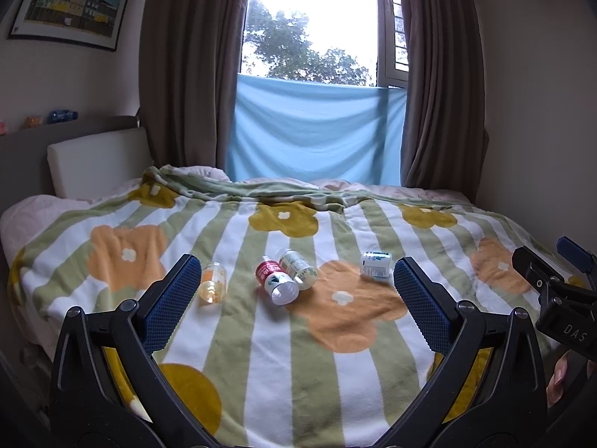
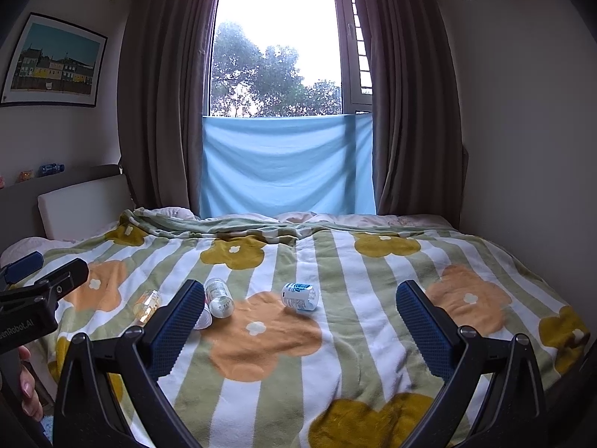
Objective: Flip cup upside down
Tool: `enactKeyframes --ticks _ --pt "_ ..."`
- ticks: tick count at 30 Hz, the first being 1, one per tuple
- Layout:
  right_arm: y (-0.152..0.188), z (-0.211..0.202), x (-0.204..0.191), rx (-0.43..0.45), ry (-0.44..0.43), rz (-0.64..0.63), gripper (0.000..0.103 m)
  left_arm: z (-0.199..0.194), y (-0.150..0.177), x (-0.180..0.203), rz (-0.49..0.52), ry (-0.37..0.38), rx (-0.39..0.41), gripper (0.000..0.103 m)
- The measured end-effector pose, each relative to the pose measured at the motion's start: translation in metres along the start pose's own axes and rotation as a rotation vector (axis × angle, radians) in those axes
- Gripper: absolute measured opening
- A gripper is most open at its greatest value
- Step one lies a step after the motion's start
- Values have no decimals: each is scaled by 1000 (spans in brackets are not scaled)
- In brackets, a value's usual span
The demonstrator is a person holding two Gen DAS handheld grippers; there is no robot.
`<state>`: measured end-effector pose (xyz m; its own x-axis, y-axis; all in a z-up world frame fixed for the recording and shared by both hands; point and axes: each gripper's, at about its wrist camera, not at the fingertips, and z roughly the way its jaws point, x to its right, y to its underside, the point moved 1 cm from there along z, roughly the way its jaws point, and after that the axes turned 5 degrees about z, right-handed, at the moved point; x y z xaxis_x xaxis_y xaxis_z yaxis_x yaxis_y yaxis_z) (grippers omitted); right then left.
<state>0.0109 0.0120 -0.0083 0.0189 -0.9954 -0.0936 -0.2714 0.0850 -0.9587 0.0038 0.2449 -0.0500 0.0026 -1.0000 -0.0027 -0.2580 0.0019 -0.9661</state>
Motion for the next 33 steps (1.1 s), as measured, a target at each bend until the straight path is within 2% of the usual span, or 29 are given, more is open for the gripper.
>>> enactKeyframes --ticks 13,20,26,33 --pt "1 2 -1 -6 -1 3 102 3 0 -7 -14 6 -18 103" --pt "12 9 -3 -19 -4 -4 102 24 1 -9 -30 21 -80 103" --pt "22 26 7 -50 -12 13 102 78 -6 -18 -51 44 -177 103" --pt "51 63 14 -120 -49 27 102 189 -10 -38 -126 80 -343 103"
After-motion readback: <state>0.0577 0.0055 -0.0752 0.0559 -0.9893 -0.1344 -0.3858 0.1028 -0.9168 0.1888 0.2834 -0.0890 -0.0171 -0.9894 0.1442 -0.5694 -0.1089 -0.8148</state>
